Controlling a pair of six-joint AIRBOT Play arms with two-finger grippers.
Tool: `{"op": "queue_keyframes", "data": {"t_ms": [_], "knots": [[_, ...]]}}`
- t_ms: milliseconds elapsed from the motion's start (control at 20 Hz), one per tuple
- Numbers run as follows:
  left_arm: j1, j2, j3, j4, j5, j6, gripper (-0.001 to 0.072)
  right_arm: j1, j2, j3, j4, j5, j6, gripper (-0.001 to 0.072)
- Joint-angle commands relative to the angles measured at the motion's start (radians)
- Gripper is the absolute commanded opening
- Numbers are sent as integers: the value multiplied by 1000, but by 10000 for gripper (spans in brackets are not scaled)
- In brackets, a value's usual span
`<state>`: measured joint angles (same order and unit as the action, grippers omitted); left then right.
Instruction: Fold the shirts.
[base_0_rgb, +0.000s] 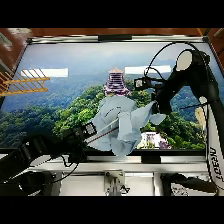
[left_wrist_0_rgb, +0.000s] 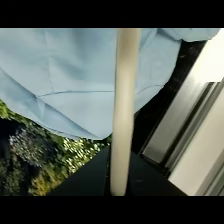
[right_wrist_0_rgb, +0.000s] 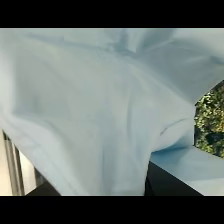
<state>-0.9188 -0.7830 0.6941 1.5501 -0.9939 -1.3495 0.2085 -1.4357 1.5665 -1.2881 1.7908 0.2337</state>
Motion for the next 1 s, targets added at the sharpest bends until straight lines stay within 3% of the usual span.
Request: {"op": "queue_keyframes", "data": {"t_ms": [0,100,150,450,700,800,950], "knots": [[32,-1,1,112,16,-4,133,7,23,-8,21,17,36,71],[65,0,1,182,16,-5,503,-2,48,-8,15,16,45,70],[88,0,1,207,16,-5,609,-7,60,-8,14,14,49,70],[236,9,17,262,13,-5,632,-14,130,-8,24,0,93,68],[318,21,165,265,12,-22,629,-14,139,-8,22,-14,143,68],[363,37,223,264,-1,-121,609,-14,141,-9,21,-14,171,67],[470,117,210,160,11,-360,584,-14,158,-8,2,-41,223,67]]}}
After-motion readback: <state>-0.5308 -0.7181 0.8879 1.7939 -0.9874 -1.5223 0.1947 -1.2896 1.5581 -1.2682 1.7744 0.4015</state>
